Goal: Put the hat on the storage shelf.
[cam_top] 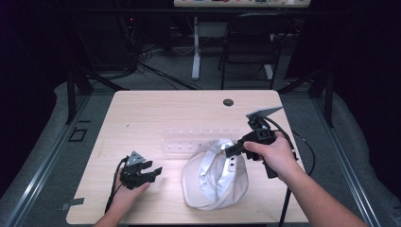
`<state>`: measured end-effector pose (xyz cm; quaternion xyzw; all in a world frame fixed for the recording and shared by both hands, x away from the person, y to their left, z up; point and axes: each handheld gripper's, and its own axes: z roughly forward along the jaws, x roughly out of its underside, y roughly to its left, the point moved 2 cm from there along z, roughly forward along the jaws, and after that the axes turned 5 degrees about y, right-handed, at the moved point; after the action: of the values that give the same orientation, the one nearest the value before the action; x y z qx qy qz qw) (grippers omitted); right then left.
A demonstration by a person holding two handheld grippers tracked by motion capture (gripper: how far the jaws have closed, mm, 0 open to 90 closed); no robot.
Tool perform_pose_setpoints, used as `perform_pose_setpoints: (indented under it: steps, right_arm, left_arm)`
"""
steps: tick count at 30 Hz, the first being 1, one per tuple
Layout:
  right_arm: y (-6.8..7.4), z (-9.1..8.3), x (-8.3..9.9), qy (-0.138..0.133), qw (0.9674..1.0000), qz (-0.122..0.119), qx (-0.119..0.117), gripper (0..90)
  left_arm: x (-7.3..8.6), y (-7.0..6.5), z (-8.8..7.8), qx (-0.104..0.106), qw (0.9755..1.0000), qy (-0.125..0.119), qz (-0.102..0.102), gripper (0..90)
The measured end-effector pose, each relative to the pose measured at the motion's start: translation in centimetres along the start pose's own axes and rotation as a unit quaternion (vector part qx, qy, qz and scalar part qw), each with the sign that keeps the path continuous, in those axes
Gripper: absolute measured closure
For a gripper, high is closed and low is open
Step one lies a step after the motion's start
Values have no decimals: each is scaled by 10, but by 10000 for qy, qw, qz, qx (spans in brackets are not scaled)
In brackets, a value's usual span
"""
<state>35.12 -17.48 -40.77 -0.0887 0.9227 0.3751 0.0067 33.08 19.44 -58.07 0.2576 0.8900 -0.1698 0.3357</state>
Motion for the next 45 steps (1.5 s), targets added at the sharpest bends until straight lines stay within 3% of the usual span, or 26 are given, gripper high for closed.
perform_pose_setpoints:
  steps: [14, 18, 21, 24, 29, 31, 35, 36, 40, 42, 43, 45]
  right_arm:
    - [7, -3, 1, -158, 9980, -124, -605, 846]
    - [13, -5, 2, -301, 9973, -195, -644, 846]
    - [16, -8, 1, -399, 9963, -216, -727, 847]
    - [19, -13, 0, -475, 9953, -258, -808, 847]
    - [22, -25, -2, -630, 9943, -258, -818, 847]
    - [21, -29, -3, -710, 9936, -240, -843, 847]
    - [21, -36, -6, -852, 9919, -207, -919, 847]
    - [21, -38, -7, -844, 9918, -220, -935, 847]
    - [27, -42, -12, -966, 9902, -243, -984, 846]
    - [30, -44, -14, -1015, 9897, -253, -981, 846]
    - [32, -44, -15, -1039, 9894, -257, -983, 846]
    - [35, -45, -18, -1062, 9890, -271, -993, 846]
  left_arm:
    - [0, -2, 0, 0, 10000, 6, 64, 472]
    - [-1, -6, -1, -22, 9999, -35, 164, 471]
    - [-2, -14, -2, 12, 9996, -124, 265, 460]
    - [-4, -24, -2, 135, 9989, -175, 423, 444]
    - [-11, -44, -1, 400, 9973, -336, 517, 430]
    - [-16, -60, -3, 596, 9953, -425, 641, 429]
    - [-20, -72, -6, 730, 9928, -562, 768, 408]
    - [-23, -82, -9, 816, 9904, -639, 915, 400]
    - [-25, -105, -15, 851, 9874, -683, 1145, 394]
    - [-24, -116, -18, 970, 9841, -708, 1305, 388]
    - [-24, -116, -18, 970, 9841, -708, 1305, 385]
    - [-23, -133, -20, 998, 9798, -740, 1565, 378]
